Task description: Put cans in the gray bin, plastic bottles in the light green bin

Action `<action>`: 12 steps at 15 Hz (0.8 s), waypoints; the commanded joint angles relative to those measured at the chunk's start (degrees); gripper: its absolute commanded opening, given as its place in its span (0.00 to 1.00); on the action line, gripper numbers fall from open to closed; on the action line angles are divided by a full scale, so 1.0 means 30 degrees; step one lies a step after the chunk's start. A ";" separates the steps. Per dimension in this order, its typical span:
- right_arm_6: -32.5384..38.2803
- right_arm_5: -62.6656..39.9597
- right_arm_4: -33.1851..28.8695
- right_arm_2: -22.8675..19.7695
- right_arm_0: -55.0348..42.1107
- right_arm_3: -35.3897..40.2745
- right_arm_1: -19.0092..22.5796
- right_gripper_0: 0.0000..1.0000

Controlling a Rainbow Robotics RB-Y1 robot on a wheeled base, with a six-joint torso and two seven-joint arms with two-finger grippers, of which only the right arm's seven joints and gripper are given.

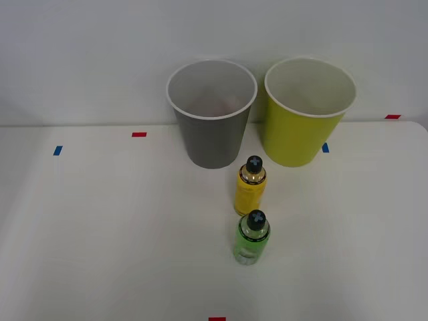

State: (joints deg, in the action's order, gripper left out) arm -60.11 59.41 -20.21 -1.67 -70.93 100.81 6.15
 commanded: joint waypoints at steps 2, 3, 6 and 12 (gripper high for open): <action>-0.0001 0.0003 0.0000 0.0000 -0.0001 0.0000 0.0000 1.00; -0.0001 0.0003 0.0000 0.0000 -0.0001 0.0000 0.0000 1.00; -0.0001 0.0003 0.0000 0.0000 -0.0001 0.0000 0.0000 1.00; -0.0001 0.0003 0.0000 0.0000 -0.0001 0.0000 0.0000 1.00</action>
State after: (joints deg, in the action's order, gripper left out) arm -60.11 59.41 -20.21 -1.67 -70.93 100.81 6.15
